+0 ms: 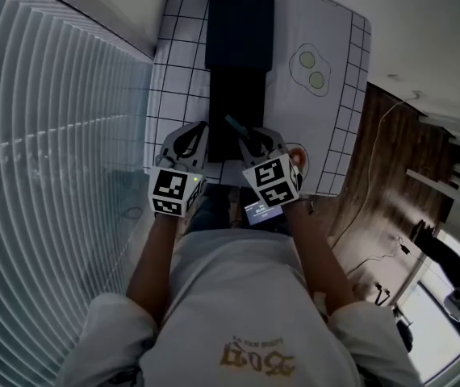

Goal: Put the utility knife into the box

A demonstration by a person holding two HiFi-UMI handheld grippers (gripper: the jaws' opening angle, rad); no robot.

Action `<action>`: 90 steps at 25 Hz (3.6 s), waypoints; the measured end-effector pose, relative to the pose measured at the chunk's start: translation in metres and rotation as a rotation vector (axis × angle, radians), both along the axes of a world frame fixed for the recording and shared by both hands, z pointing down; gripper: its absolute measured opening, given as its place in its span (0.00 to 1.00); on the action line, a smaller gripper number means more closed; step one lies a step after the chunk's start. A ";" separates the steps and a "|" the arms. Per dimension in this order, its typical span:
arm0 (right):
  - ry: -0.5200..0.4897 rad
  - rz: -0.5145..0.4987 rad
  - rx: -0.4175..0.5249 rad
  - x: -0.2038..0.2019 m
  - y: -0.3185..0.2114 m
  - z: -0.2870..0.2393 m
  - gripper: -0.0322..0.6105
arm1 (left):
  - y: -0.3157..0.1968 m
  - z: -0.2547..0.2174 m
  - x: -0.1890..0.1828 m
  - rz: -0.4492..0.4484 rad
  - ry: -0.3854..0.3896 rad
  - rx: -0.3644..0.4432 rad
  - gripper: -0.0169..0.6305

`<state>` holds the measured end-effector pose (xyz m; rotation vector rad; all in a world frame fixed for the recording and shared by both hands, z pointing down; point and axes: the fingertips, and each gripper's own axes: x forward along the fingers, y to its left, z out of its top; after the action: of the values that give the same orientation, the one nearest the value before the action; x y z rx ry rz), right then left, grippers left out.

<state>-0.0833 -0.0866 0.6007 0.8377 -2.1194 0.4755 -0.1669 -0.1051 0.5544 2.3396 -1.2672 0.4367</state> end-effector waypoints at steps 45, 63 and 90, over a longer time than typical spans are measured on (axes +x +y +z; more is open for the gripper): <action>0.006 0.025 0.071 0.005 -0.010 -0.020 0.11 | -0.007 -0.001 0.003 0.004 0.015 -0.007 0.04; -0.152 0.181 0.239 0.052 -0.020 -0.100 0.06 | -0.006 -0.049 0.018 -0.009 -0.012 0.079 0.04; -0.439 0.428 0.574 0.130 -0.004 -0.266 0.06 | 0.010 -0.251 0.072 -0.011 -0.003 0.534 0.04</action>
<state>0.0466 -0.0903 0.3345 1.6596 -2.5284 0.2769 -0.0953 -0.0951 0.3030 2.7570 -1.5449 0.1002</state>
